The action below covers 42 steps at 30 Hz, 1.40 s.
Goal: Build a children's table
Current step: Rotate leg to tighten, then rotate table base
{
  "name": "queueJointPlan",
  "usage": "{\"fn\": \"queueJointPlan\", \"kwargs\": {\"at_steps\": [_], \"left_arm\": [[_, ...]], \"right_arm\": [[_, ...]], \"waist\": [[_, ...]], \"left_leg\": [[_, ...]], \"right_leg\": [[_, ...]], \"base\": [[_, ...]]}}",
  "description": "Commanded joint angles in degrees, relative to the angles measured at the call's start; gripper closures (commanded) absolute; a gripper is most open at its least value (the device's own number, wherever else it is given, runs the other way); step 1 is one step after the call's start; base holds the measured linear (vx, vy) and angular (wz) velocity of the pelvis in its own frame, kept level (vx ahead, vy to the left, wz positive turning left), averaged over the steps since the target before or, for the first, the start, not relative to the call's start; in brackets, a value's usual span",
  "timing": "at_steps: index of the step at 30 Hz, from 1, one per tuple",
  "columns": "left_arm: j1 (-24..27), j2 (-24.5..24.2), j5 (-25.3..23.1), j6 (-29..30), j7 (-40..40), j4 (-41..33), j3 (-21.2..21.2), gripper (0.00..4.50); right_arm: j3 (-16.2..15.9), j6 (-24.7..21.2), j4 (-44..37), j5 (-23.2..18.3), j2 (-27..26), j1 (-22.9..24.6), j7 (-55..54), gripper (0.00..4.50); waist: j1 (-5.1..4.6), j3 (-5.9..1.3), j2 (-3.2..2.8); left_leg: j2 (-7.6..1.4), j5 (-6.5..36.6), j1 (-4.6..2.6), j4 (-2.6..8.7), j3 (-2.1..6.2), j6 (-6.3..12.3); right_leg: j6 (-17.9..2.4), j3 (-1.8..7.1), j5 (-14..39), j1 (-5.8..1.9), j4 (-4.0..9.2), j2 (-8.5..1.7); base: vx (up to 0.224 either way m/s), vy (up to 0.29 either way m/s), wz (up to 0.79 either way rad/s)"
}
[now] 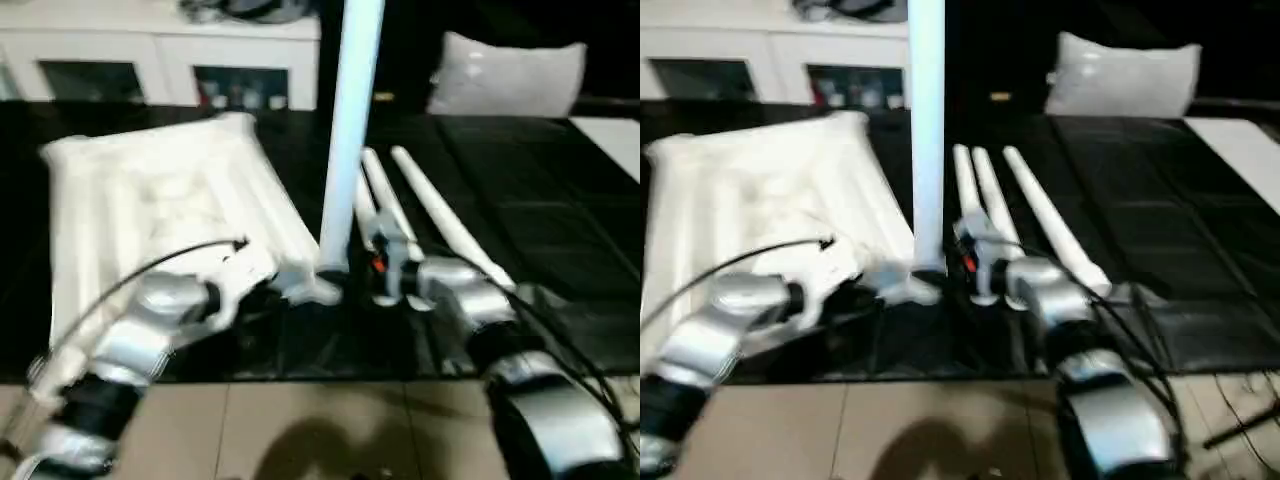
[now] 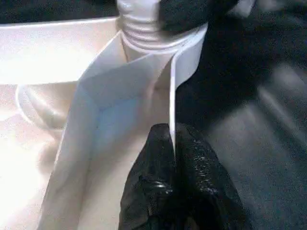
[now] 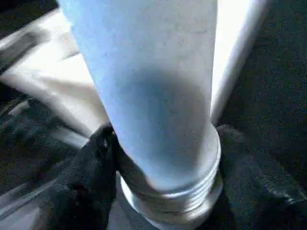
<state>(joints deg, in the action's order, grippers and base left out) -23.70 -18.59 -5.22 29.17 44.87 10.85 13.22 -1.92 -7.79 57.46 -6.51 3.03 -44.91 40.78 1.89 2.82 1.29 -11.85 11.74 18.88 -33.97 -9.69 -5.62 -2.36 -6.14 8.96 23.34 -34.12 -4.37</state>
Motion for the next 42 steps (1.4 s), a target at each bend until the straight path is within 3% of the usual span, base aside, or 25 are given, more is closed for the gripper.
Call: {"fn": "queueJointPlan", "kwargs": {"at_steps": [1, 3, 4, 6, 7, 8, 10, 12, 16, 22, 23, 24, 26, 27, 28, 29, 32, 33, 39, 40, 42], "left_arm": [[-1.9, 5.6, 1.4, 2.2, -4.2, -1.1, 2.6, 4.5], [-2.7, 6.7, 1.1, 2.3, -6.0, -0.3, 2.2, 4.5], [-2.7, 6.7, 1.1, 2.3, -6.0, -0.3, 2.2, 4.5], [-5.0, 7.8, -0.4, 0.6, -9.7, 2.9, 1.2, 4.5], [-5.5, 7.8, -0.9, 0.4, -10.2, 3.6, 0.9, 4.5], [-5.6, 7.8, -1.1, 0.3, -10.4, 3.8, 0.8, 4.5], [-6.2, 7.1, -2.0, -0.2, -10.7, 5.1, 0.5, 4.5], [-6.5, 6.6, -2.4, -0.8, -11.0, 6.2, 0.3, 4.5], [-7.7, 5.6, -2.9, -2.6, -11.8, 8.9, 0.4, 4.5], [-13.6, 5.5, -3.6, -10.6, -14.9, 20.8, -0.6, 4.5], [-14.2, 5.7, -3.0, -11.3, -14.1, 22.0, -1.0, 4.07], [-14.7, 5.6, -2.7, -12.3, -13.5, 22.9, -1.1, 3.96], [-15.8, 5.6, -2.9, -15.6, -13.8, 24.8, -0.9, 3.9], [-16.0, 5.6, -3.0, -16.6, -14.3, 25.2, -0.9, 3.6], [-16.1, 5.9, -2.6, -17.4, -15.1, 25.1, -1.5, 3.6], [-16.2, 6.0, -2.3, -17.9, -15.7, 25.2, -1.9, 3.52], [-15.0, 5.5, -1.0, -18.2, -15.9, 23.2, -3.2, 3.52], [-14.2, 4.8, -1.0, -17.9, -15.9, 21.8, -3.3, 3.52], [-8.1, -1.2, -2.0, -11.6, -17.6, 11.0, -7.1, 3.52], [-5.4, -4.6, -2.4, -8.1, -16.2, 6.0, -8.9, 3.68], [-4.3, -6.7, -2.9, -6.7, -15.4, 3.8, -9.7, 3.88]], "right_arm": [[0.8, -0.8, 2.8, -0.9, -4.0, -1.8, -8.8, 1.8], [1.0, 0.5, 3.0, -0.4, -4.4, -1.8, -10.3, 1.8], [1.0, 0.5, 3.0, -0.4, -4.4, -1.8, -10.3, 1.8], [2.9, 2.5, 2.7, -1.3, -5.1, -1.6, -9.6, 1.24], [3.4, 2.9, 2.7, -1.7, -5.1, -1.6, -9.1, 1.07], [3.6, 3.0, 2.7, -1.8, -5.0, -1.6, -9.0, 1.07], [3.6, 4.4, 2.2, -1.4, -4.0, -1.1, -9.1, 0.99], [3.4, 5.5, 1.1, -1.1, -3.0, -0.3, -8.8, 0.67], [2.9, 5.5, -4.2, -1.5, -0.7, 2.8, -5.6, 0.44], [5.3, 5.9, -13.4, -3.0, 1.8, 6.5, -6.2, 0.1], [5.6, 5.8, -14.5, -3.3, 1.9, 6.8, -6.7, 0.01], [5.8, 5.8, -15.3, -3.3, 1.9, 7.0, -7.4, 0.0], [6.0, 4.7, -17.9, -3.9, 1.5, 7.9, -7.9, 0.0], [6.0, 4.2, -18.8, -3.9, 1.3, 8.3, -7.9, 0.0], [5.7, 4.1, -19.7, -3.9, 0.9, 8.7, -7.8, 0.0], [5.5, 3.9, -20.5, -3.8, 0.6, 9.1, -7.8, 0.0], [3.4, 3.7, -22.5, -2.3, -0.3, 10.3, -8.6, 0.0], [2.4, 3.3, -23.1, -1.7, -0.4, 10.6, -8.5, 0.0], [-0.5, 0.3, -25.7, -1.4, -1.1, 11.9, -6.2, 0.0], [-2.5, -1.0, -24.6, 0.2, -0.7, 11.7, -4.4, 0.0], [-3.7, -1.3, -23.6, 1.2, -0.5, 11.4, -3.3, 0.0]], "waist": [[0.39, -3.09, -0.29], [0.37, -3.21, -0.12], [0.57, -3.35, -0.21], [0.71, -3.38, -0.13], [1.23, -3.63, -0.44], [1.42, -3.95, -0.36], [1.82, -4.28, -0.56], [1.86, -4.32, -0.68], [2.02, -4.15, -0.4], [2.09, -3.82, -0.28], [2.2, -3.84, -0.32], [2.23, -3.79, -0.86], [2.2, -4.0, -0.69], [2.2, -3.94, -0.65], [2.23, -4.13, -0.9], [2.17, -4.24, -0.77], [2.15, -4.15, -0.89], [2.14, -4.17, -0.56], [1.83, -3.79, -0.88], [1.65, -3.62, -0.79], [1.66, -3.61, -1.0]], "left_leg": [[-0.76, 14.1, 0.55, 4.08, 0.64, 0.39], [-0.84, 13.6, 0.75, 4.07, 0.58, 1.1], [-0.93, 13.2, 0.53, 4.01, 0.46, 1.61], [-0.94, 12.8, 0.53, 4.01, 0.24, 2.39], [-1.01, 11.7, 0.38, 3.99, 0.25, 2.6], [-1.11, 9.2, 0.93, 3.96, 0.27, 2.99], [-1.33, 5.2, 1.24, 3.74, 0.22, 3.78], [-1.31, 3.5, 1.39, 3.59, 0.11, 4.51], [-1.31, 5.2, 1.52, 3.65, 0.05, 5.14], [-0.98, 8.3, 1.44, 3.91, 0.2, 3.76], [-0.98, 8.4, 1.34, 3.94, 0.2, 3.68], [-0.92, 8.5, 1.22, 3.92, 0.24, 3.44], [-0.98, 8.1, 1.32, 3.86, 0.25, 3.23], [-0.95, 7.8, 1.4, 3.88, 0.23, 3.41], [-1.08, 6.9, 1.47, 3.84, 0.35, 3.44], [-1.27, 6.3, 1.45, 3.79, 0.35, 3.5], [-1.22, 6.2, 1.53, 3.77, 0.3, 3.81], [-1.32, 6.4, 1.54, 3.84, 0.35, 3.65], [-1.57, 8.3, 1.28, 4.14, 0.35, 2.81], [-1.61, 8.8, 1.48, 4.32, 0.41, 2.52], [-1.6, 9.8, 0.9, 4.21, 0.34, 1.9]], "right_leg": [[-4.6, 2.47, 32.4, -2.79, 5.83, -4.26], [-4.6, 2.5, 31.1, -2.78, 5.87, -4.27], [-5.2, 2.66, 29.0, -2.51, 5.72, -4.19], [-6.2, 2.81, 26.0, -2.39, 5.39, -3.91], [-6.8, 2.88, 23.7, -2.52, 5.08, -3.96], [-8.0, 2.98, 18.7, -3.04, 4.25, -3.97], [-10.6, 2.95, 10.6, -3.13, 3.18, -3.83], [-12.1, 2.99, 7.1, -3.18, 2.78, -3.76], [-12.0, 3.01, 8.2, -3.48, 3.04, -3.99], [-7.4, 2.81, 17.4, -3.4, 4.31, -3.83], [-7.2, 2.8, 17.7, -3.33, 4.44, -3.86], [-7.0, 2.83, 18.3, -3.16, 4.56, -3.91], [-7.3, 2.9, 17.0, -3.28, 4.33, -3.97], [-7.3, 2.88, 16.4, -3.25, 4.41, -3.83], [-8.2, 2.92, 13.8, -3.37, 3.92, -3.9], [-9.3, 2.94, 11.1, -3.39, 3.58, -3.95], [-10.7, 2.88, 9.6, -3.52, 3.52, -4.01], [-10.8, 2.89, 10.0, -3.62, 3.36, -4.09], [-9.6, 2.97, 13.9, -3.23, 3.62, -4.07], [-9.5, 2.97, 14.9, -3.21, 3.55, -3.97], [-9.2, 3.05, 16.0, -2.83, 3.71, -3.91]], "base": [[0.0, 0.0, 0.0], [0.0, 0.0, 0.0], [0.0, 0.0, 0.0], [0.025, -0.006, 0.06], [0.0, 0.0, 0.0], [0.0, 0.0, 0.0], [0.0, 0.0, 0.0], [0.0, 0.0, 0.0], [0.0, 0.0, 0.0], [0.0, 0.0, 0.0], [0.0, 0.0, 0.0], [0.0, 0.0, 0.0], [0.0, 0.0, 0.0], [0.0, 0.0, 0.0], [0.0, 0.0, 0.0], [0.0, 0.0, 0.0], [0.0, 0.0, 0.0], [0.0, 0.0, 0.0], [0.0, 0.0, 0.0], [0.0, 0.0, 0.0], [0.0, 0.0, 0.0]]}}
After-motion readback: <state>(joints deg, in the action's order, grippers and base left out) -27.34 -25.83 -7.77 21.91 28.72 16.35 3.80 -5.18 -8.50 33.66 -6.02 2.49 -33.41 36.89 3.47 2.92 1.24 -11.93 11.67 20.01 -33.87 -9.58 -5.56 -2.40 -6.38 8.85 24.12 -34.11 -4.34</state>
